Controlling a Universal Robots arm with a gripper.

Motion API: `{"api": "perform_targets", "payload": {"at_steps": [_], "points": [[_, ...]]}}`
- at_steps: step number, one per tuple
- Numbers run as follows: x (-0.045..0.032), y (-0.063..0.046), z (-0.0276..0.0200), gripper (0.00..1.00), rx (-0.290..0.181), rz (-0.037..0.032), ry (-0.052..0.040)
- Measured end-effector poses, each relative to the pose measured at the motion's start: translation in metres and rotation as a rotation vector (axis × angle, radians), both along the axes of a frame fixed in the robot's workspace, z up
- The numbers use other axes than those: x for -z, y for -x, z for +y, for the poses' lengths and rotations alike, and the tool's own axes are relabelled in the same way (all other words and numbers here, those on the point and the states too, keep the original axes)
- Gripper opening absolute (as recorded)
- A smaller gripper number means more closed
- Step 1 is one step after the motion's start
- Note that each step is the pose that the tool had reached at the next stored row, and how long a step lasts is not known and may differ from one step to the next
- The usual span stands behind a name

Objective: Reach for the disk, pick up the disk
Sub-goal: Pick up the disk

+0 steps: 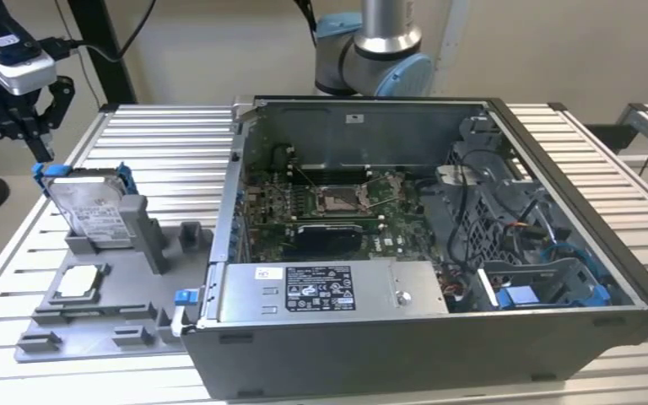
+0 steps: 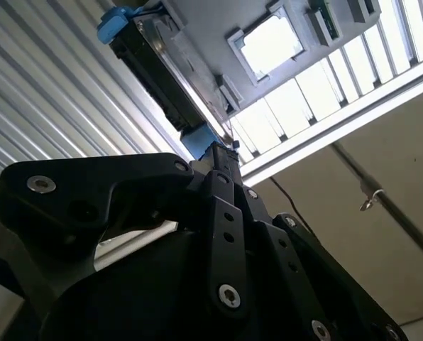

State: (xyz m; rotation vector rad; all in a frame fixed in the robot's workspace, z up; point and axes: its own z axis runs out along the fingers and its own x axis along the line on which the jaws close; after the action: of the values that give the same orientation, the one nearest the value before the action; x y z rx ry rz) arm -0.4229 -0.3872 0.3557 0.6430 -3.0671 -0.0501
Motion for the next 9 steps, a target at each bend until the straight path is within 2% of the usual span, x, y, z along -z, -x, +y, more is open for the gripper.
{"api": "perform_targets", "payload": {"at_steps": [9], "points": [[0.0, 0.0, 0.0, 0.0, -0.024, 0.0, 0.0]]}}
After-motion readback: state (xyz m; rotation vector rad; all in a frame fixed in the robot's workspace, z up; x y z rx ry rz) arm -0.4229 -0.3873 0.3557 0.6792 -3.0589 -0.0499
